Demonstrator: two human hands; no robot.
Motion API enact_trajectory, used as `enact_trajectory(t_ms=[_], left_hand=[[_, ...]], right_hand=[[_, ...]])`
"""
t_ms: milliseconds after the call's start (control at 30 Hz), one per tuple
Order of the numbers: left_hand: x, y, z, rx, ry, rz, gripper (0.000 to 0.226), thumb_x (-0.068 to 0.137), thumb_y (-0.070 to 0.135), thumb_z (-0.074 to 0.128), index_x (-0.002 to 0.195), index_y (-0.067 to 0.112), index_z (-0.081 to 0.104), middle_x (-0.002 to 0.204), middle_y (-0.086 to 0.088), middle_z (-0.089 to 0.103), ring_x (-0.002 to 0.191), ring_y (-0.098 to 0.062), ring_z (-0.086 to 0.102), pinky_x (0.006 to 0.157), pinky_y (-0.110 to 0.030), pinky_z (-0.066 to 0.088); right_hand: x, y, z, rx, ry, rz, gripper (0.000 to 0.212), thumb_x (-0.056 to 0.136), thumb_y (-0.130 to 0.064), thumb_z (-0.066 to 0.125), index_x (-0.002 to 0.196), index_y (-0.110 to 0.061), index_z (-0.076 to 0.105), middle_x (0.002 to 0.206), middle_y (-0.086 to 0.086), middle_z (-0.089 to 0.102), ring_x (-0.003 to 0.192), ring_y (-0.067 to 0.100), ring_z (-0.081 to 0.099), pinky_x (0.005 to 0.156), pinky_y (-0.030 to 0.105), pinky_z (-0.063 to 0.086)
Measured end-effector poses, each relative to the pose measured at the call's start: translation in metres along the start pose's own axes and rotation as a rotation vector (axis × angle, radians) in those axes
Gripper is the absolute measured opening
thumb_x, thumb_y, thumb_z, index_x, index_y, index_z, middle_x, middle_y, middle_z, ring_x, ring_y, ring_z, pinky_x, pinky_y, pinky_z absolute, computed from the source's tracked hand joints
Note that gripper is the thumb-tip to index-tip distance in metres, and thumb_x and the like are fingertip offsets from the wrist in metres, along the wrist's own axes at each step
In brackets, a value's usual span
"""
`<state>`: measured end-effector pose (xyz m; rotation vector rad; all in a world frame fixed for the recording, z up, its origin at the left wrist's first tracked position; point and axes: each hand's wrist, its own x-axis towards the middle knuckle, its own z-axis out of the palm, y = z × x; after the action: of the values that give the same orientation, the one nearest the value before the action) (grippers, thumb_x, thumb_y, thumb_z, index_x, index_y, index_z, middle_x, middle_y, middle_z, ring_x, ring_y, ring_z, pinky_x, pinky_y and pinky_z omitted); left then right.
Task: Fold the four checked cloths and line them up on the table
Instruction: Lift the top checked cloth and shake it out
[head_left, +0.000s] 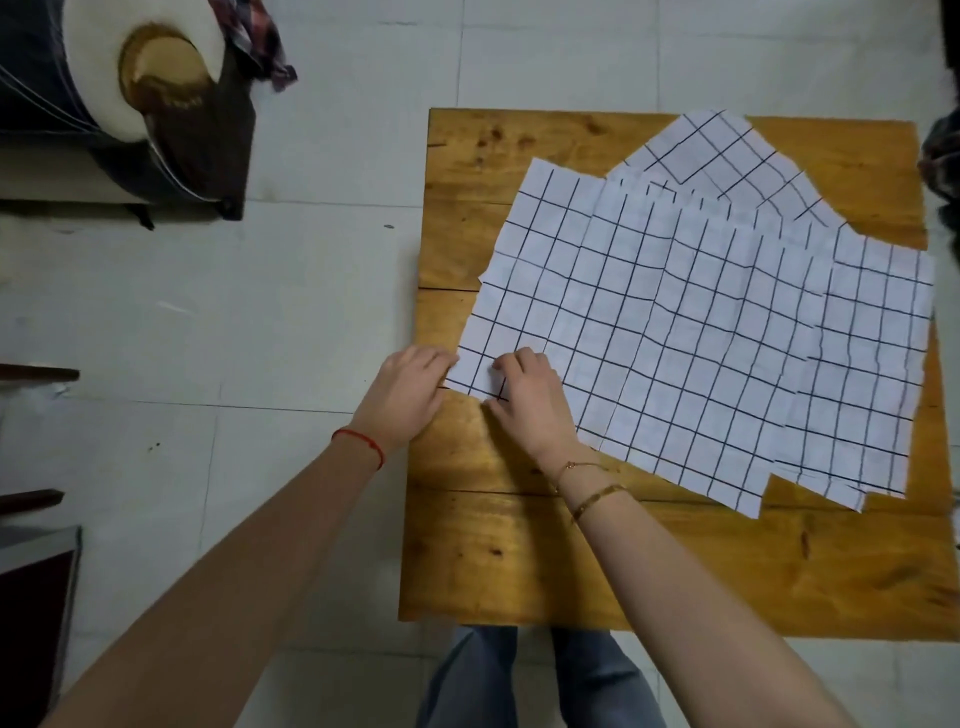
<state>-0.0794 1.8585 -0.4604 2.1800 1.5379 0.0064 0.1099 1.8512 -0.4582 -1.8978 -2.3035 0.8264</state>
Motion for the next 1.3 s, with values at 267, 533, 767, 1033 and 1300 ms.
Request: enact_trajectory(t_ms=[267,533,767,1033,1300], left_hand=[[-0.002,-0.012,0.015,-0.051,0.012,0.001,0.047,0.087,0.007,0.060,0.133,0.015,0.055,0.134,-0.003,0.054,0.124,-0.022,0.047,0.105,-0.039,0.038],[0.000,-0.003,0.015,-0.020,0.037,-0.025,0.046,0.086,0.008,0.064,0.130,0.017,0.058,0.130,-0.003,0.056,0.121,-0.022,0.047,0.104,-0.037,0.038],[0.004,0.030,0.000,-0.100,0.133,0.021,0.035,0.081,0.010,0.070,0.115,0.018,0.066,0.119,-0.002,0.057,0.116,-0.021,0.048,0.097,-0.038,0.043],[0.015,0.099,-0.052,-0.253,0.238,0.139,0.018,0.088,0.036,0.058,0.090,0.020,0.066,0.106,0.005,0.058,0.109,-0.016,0.047,0.093,-0.036,0.039],[0.023,0.189,-0.107,-0.270,0.294,0.255,0.020,0.085,0.041,0.057,0.086,0.022,0.065,0.090,0.009,0.055,0.096,-0.015,0.046,0.084,-0.032,0.033]], right_hand=[[0.005,0.004,0.021,-0.077,0.023,0.000,0.030,0.078,-0.004,0.068,0.106,-0.008,0.058,0.108,0.010,0.055,0.098,0.028,0.049,0.081,0.038,0.045],[0.008,0.017,0.021,0.080,0.061,-0.008,0.012,0.083,0.002,0.058,0.088,-0.009,0.059,0.096,0.007,0.056,0.092,0.025,0.047,0.078,0.038,0.045],[-0.017,0.033,-0.019,0.455,0.039,0.029,0.011,0.089,-0.008,0.059,0.088,-0.019,0.055,0.088,-0.005,0.057,0.084,0.014,0.050,0.074,0.025,0.040],[-0.070,0.045,-0.104,0.413,0.161,-0.045,0.026,0.084,-0.030,0.068,0.104,-0.020,0.055,0.099,-0.007,0.058,0.093,0.010,0.051,0.083,0.024,0.042],[-0.115,0.041,-0.188,0.204,0.417,-0.167,0.022,0.093,-0.036,0.059,0.101,-0.016,0.060,0.092,-0.005,0.058,0.086,0.012,0.052,0.072,0.026,0.044]])
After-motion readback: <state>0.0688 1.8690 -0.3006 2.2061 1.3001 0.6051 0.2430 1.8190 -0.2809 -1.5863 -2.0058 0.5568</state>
